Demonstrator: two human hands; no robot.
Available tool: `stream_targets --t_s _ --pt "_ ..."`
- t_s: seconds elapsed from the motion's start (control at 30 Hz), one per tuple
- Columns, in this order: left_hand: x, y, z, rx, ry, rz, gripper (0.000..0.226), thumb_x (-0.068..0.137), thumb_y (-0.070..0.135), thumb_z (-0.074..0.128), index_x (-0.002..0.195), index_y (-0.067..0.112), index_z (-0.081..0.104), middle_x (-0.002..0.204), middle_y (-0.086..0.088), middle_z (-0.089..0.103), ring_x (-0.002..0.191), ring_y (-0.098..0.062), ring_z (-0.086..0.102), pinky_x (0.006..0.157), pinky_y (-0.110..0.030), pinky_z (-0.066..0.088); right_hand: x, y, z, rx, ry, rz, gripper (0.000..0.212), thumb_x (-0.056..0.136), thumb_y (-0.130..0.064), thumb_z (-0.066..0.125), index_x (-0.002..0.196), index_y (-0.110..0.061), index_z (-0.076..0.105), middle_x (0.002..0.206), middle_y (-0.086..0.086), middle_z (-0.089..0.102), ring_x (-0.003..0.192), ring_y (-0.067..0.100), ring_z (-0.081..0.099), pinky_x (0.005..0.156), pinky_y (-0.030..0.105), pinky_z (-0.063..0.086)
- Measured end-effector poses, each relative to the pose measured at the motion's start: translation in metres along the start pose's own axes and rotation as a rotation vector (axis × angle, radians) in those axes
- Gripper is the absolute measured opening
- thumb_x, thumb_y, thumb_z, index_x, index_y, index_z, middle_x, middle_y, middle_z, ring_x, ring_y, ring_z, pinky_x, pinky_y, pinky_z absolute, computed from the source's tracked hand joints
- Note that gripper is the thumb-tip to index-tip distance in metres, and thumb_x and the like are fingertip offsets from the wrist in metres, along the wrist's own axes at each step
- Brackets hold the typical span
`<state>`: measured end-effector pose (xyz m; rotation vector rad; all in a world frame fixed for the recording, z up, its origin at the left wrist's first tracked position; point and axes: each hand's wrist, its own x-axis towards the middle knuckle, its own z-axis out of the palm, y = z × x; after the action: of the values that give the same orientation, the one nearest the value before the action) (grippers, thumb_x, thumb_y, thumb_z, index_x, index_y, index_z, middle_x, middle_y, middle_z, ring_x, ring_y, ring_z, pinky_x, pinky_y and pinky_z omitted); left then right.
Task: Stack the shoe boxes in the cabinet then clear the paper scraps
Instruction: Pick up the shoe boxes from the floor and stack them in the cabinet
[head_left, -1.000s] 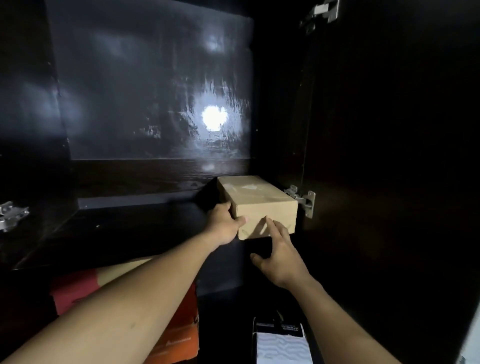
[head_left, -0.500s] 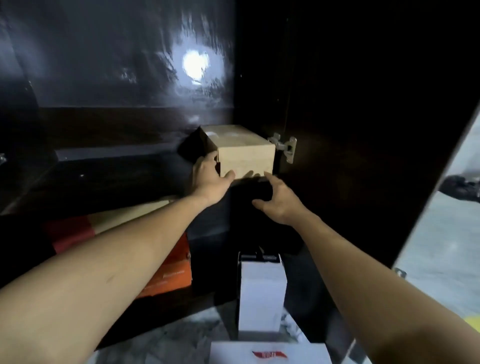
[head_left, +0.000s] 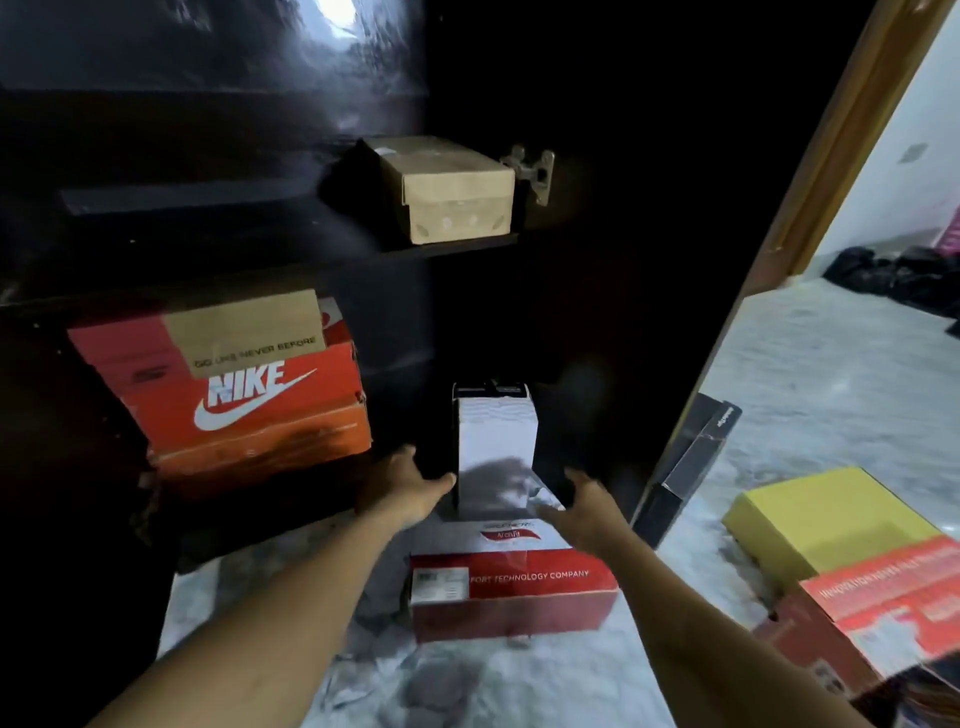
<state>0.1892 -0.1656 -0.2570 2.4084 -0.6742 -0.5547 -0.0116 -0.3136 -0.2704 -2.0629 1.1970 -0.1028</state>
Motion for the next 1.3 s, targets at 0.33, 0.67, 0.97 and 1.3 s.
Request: stream_targets --t_s 0.33,0.67,0.97,1.3 --pt "0.004 -0.075 0.083 0.012 -0.123 -0.092 0.072 0.074 0.056 0.078 0.128 0.013 0.055 0.122 0.001 0.071 0.108 -0.020 0.068 0.091 -0.034 0.056 0.002 0.094 0.038 -0.007 0.026 0.133 0.080 0.086 -0.038 0.071 0.154 -0.015 0.033 0.145 0.017 0.047 0.131 0.035 0.049 0.110 0.046 0.043" --pt "-0.016 -0.085 0.098 -0.019 -0.148 -0.187 0.141 0.049 0.055 0.089 0.157 0.021 0.005 0.131 -0.006 0.056 0.118 -0.024 0.058 0.083 -0.031 0.052 -0.008 0.108 0.051 0.152 0.131 0.192 0.095 0.082 -0.052 0.074 0.156 -0.023 0.024 0.145 0.010 0.041 0.124 0.034 0.056 0.100 0.047 0.052" --pt "-0.084 -0.113 0.099 -0.304 -0.261 -0.224 0.059 0.052 0.040 0.099 0.090 0.028 0.057 0.106 0.009 0.067 0.094 -0.014 0.064 0.084 -0.026 0.053 -0.061 0.137 0.045 0.385 -0.087 0.391 0.145 0.039 -0.070 0.091 0.158 -0.030 0.017 0.149 0.004 0.048 0.117 0.031 0.059 0.066 0.043 0.055" --pt "-0.094 -0.136 0.103 -0.361 -0.313 -0.093 0.099 0.049 0.041 0.100 0.133 0.038 0.046 0.118 0.024 0.058 0.109 -0.007 0.058 0.091 -0.020 0.045 -0.066 0.158 0.051 0.289 -0.282 0.362 0.127 0.034 -0.071 0.093 0.144 -0.050 0.033 0.137 -0.006 0.057 0.118 0.035 0.059 0.074 0.063 0.056"
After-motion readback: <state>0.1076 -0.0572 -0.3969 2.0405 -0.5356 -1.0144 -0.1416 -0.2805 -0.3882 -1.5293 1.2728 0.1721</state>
